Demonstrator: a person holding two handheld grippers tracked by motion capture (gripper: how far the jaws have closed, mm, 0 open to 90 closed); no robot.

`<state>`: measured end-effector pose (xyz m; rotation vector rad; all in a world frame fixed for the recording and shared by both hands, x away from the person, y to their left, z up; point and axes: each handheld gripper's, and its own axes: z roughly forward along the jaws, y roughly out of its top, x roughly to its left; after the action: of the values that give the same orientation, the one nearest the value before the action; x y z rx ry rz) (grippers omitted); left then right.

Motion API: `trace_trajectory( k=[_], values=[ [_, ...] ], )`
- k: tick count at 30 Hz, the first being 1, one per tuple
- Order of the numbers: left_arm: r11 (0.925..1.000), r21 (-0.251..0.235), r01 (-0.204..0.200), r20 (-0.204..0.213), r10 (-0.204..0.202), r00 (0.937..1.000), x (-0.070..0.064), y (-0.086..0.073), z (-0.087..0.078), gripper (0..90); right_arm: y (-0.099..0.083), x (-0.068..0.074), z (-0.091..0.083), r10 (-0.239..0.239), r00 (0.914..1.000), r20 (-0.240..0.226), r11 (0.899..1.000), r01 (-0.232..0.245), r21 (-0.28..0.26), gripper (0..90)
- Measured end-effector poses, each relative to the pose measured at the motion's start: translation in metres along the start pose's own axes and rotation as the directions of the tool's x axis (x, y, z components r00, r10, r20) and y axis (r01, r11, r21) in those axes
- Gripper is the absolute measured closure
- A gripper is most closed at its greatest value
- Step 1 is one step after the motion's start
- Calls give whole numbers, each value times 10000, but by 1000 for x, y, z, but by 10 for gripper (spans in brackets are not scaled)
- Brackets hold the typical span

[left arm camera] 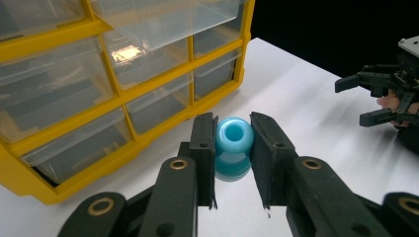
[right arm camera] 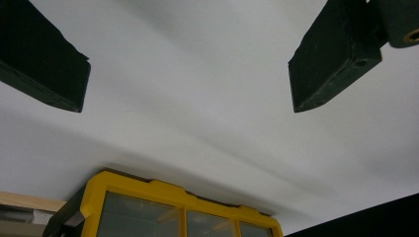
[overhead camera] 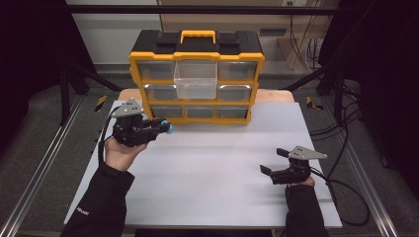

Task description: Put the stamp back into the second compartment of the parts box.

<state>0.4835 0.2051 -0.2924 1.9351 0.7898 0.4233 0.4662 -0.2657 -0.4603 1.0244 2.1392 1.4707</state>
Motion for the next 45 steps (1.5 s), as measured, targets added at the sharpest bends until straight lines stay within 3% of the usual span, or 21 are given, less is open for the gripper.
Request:
trace_trajectory(
  k=[45],
  values=[
    [9979,-232,-599,-101,597,9982,-8,61,-10,722,0,0,0,27,10000,4,10000,-27,-31,28]
  ],
)
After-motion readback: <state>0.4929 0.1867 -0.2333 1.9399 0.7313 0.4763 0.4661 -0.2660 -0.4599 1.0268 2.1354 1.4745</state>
